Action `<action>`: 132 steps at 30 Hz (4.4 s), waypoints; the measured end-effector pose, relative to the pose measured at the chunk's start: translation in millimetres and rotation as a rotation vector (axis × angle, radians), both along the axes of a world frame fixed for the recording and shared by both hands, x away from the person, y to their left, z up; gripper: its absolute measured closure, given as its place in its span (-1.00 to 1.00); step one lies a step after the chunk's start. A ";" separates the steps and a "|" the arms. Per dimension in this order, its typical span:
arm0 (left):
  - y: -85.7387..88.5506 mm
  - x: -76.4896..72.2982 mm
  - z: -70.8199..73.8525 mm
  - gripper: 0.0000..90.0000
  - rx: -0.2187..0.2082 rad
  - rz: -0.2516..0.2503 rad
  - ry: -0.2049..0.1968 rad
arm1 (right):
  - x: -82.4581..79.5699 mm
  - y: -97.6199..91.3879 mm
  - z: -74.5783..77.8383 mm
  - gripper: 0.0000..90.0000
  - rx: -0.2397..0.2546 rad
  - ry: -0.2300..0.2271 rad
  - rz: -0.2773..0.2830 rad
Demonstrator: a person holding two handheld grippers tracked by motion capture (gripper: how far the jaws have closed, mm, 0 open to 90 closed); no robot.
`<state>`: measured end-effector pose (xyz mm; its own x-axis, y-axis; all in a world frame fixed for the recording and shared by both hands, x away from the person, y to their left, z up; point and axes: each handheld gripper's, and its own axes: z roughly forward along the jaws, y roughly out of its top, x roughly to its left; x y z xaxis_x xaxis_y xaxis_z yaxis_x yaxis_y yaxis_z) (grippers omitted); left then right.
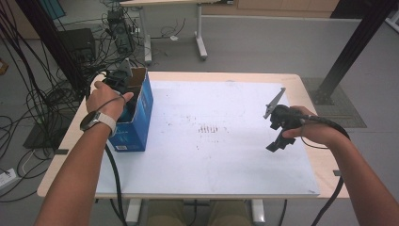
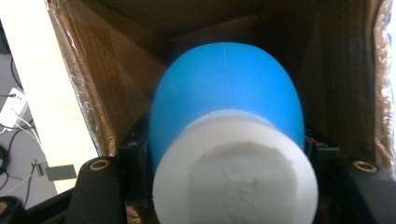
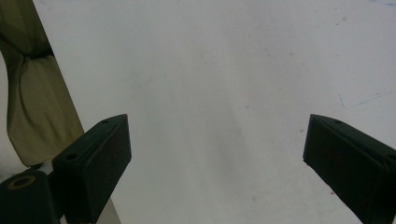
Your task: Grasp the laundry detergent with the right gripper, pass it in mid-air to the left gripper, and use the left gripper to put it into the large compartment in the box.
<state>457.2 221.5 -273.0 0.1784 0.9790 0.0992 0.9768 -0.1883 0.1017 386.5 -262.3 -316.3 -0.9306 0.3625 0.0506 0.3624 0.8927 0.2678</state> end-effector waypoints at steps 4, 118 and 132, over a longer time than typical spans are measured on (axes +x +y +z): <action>0.0 -0.2 -0.4 -0.18 0.000 0.001 -0.005 | -0.3 0.2 -0.8 -0.83 0.000 0.004 0.000; -22.7 -39.9 130.7 -0.89 -0.102 -0.431 -0.156 | -4.1 -2.7 12.1 -0.83 -0.010 -0.001 -0.010; -42.6 -47.3 127.1 -0.88 -0.155 -0.641 -0.104 | -5.8 -4.5 12.4 -0.83 -0.013 -0.002 -0.021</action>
<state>409.9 178.9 -145.9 0.7269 0.6866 0.0142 0.6600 -0.7041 0.2618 380.7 -266.8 -303.9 -0.9227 0.3830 0.0435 0.3808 0.8883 0.2567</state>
